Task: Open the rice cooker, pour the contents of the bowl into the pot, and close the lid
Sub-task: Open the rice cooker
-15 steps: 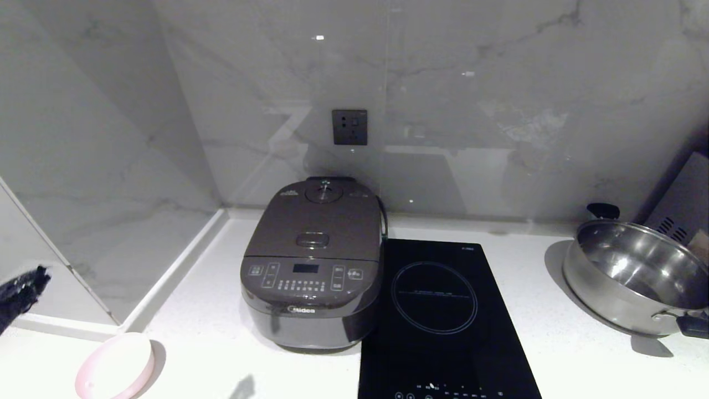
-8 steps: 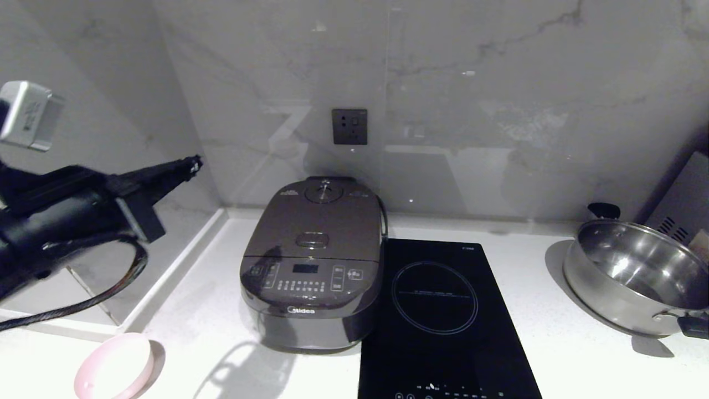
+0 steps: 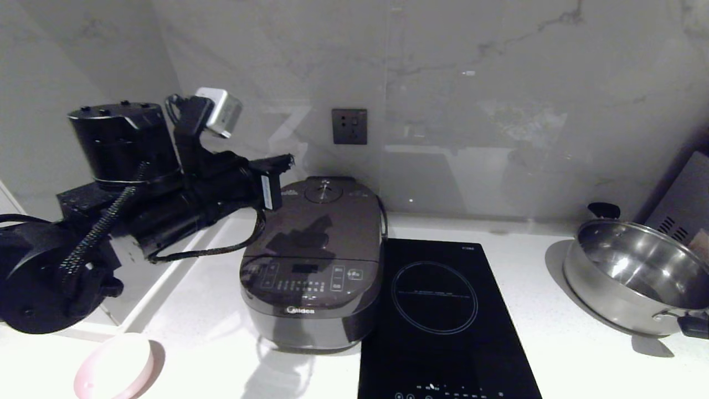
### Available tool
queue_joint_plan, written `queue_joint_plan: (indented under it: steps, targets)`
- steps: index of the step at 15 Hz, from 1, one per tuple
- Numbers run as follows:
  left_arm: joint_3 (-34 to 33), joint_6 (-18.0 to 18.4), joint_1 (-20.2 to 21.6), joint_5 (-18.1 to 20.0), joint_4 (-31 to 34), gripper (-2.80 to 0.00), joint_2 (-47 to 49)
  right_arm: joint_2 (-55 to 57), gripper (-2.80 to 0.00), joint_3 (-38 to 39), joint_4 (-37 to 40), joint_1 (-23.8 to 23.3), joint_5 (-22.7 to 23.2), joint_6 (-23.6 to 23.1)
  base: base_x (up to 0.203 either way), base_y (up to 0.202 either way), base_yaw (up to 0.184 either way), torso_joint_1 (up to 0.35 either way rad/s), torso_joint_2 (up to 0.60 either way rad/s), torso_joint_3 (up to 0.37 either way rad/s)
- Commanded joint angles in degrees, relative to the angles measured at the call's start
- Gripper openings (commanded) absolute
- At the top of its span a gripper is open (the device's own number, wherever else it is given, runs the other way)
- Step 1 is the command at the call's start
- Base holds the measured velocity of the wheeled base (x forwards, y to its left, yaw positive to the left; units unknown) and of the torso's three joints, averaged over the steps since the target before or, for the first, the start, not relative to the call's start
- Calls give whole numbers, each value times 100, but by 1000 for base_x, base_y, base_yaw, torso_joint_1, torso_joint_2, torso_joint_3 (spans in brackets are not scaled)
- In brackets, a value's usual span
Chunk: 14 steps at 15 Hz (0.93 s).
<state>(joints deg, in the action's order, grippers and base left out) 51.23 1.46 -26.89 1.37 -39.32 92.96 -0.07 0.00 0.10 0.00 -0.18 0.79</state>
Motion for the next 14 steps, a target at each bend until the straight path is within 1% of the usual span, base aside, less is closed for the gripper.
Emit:
queue_joint_plan:
  steps: [1, 5, 7, 8, 9, 10, 13, 14]
  targets:
    - [67, 52, -9, 13, 44, -280, 400, 7, -280, 0, -1, 0, 1, 0, 0, 0, 0, 0, 0, 0]
    - [480, 92, 25, 127, 363, -280, 849, 7, -280, 0, -1, 0, 1, 0, 0, 0, 0, 0, 0, 0]
    - [552, 101, 15, 161, 401, -280, 1100, 7, -280, 0, -1, 0, 1, 0, 0, 0, 0, 0, 0, 0]
    - [523, 207, 9, 258, 441, -280, 1161, 7, -280, 0, -1, 0, 1, 0, 0, 0, 0, 0, 0, 0]
    - [491, 425, 18, 348, 471, -280, 1213, 7, -280, 0, -1, 0, 1, 0, 0, 0, 0, 0, 0, 0]
    - [459, 522, 49, 399, 496, -280, 1247, 7, -280, 0, -1, 0, 1, 0, 0, 0, 0, 0, 0, 0]
    - [332, 560, 82, 442, 504, -280, 1233, 7, -280, 0, -1, 0, 1, 0, 0, 0, 0, 0, 0, 0]
    - [241, 607, 111, 515, 504, -280, 1200, 7, -280, 0, -1, 0, 1, 0, 0, 0, 0, 0, 0, 0]
